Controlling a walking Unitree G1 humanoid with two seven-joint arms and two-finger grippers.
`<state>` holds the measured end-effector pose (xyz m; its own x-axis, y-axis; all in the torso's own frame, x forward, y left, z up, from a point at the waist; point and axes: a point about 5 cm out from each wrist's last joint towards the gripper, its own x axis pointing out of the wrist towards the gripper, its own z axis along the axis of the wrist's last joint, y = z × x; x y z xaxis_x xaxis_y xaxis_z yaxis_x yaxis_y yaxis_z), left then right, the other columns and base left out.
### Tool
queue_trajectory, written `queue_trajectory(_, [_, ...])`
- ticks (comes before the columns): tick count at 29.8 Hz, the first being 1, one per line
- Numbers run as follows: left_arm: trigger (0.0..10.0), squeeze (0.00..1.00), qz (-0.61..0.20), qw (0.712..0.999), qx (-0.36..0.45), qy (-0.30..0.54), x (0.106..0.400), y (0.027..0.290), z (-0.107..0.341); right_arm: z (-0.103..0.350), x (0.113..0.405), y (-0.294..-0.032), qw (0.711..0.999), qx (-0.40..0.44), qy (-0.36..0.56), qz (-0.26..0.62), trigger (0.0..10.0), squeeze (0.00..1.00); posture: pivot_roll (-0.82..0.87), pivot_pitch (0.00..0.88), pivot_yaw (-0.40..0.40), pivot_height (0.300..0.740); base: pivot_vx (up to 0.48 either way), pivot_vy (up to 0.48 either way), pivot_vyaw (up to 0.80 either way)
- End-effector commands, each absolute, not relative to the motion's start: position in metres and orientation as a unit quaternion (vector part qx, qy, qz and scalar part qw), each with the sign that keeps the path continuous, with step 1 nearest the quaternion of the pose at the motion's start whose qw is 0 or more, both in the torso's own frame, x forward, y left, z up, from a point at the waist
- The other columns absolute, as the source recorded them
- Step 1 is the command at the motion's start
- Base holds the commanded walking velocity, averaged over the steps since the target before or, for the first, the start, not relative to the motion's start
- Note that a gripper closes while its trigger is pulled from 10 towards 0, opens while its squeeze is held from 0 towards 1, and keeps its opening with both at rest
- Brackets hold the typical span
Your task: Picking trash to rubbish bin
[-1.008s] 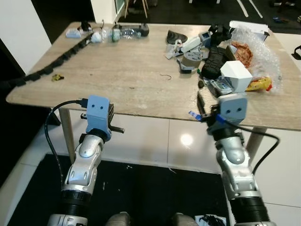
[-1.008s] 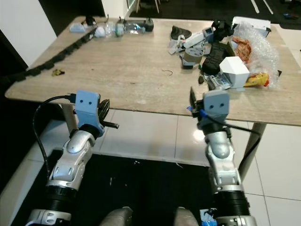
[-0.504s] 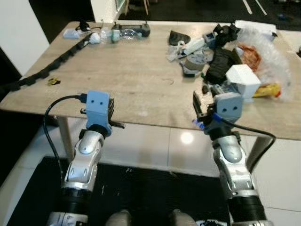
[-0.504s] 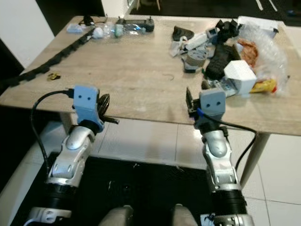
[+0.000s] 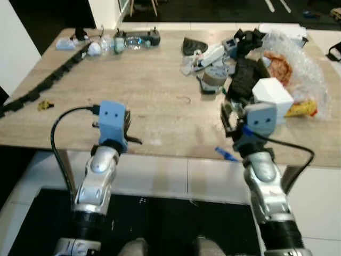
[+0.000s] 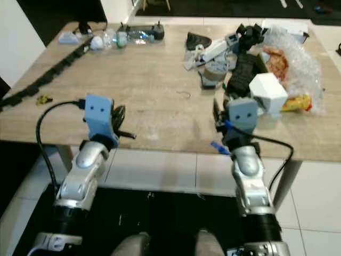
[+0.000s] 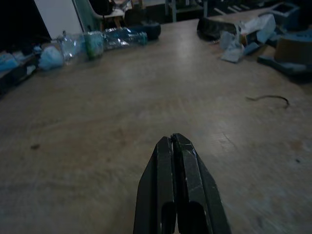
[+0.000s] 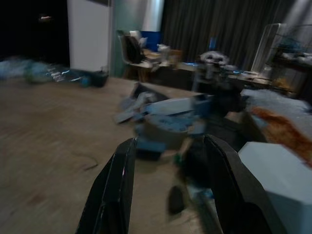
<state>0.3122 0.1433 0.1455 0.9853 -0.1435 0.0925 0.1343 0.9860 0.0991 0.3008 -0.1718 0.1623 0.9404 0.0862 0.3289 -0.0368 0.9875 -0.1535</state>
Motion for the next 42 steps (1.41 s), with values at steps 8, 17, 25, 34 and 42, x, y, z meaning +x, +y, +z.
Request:
queue_trajectory(8, [10.0,0.0,-0.065,0.996,0.052,-0.045,0.312,0.147,0.144,0.16,0.304,-0.172,0.985,-0.065,-0.156,0.029,10.0,0.0,-0.02,0.069,0.032,0.74,0.276,0.0,-0.55])
queue_trajectory(17, [10.0,0.0,-0.067,0.995,0.053,-0.045,0.311,0.146,0.144,0.163,0.306,-0.174,0.984,-0.071,-0.159,0.029,10.0,0.0,-0.02,0.058,0.035,0.74,0.275,0.0,0.0])
queue_trajectory(25, [10.0,0.0,-0.069,0.995,0.055,-0.046,0.311,0.147,0.145,0.165,0.307,-0.176,0.984,-0.073,-0.161,0.028,10.0,0.0,-0.02,0.052,0.036,0.74,0.275,0.0,0.0])
queue_trajectory(34, [10.0,0.0,-0.07,0.995,0.058,-0.045,0.311,0.147,0.145,0.169,0.309,-0.172,0.982,-0.075,-0.169,0.051,10.0,0.0,-0.02,0.055,0.039,0.74,0.275,0.0,0.0])
queue_trajectory(42, [10.0,0.0,-0.07,0.995,0.059,-0.043,0.311,0.147,0.144,0.169,0.31,-0.169,0.981,-0.086,-0.159,0.075,10.0,0.0,-0.02,0.062,0.038,0.74,0.275,0.0,0.0])
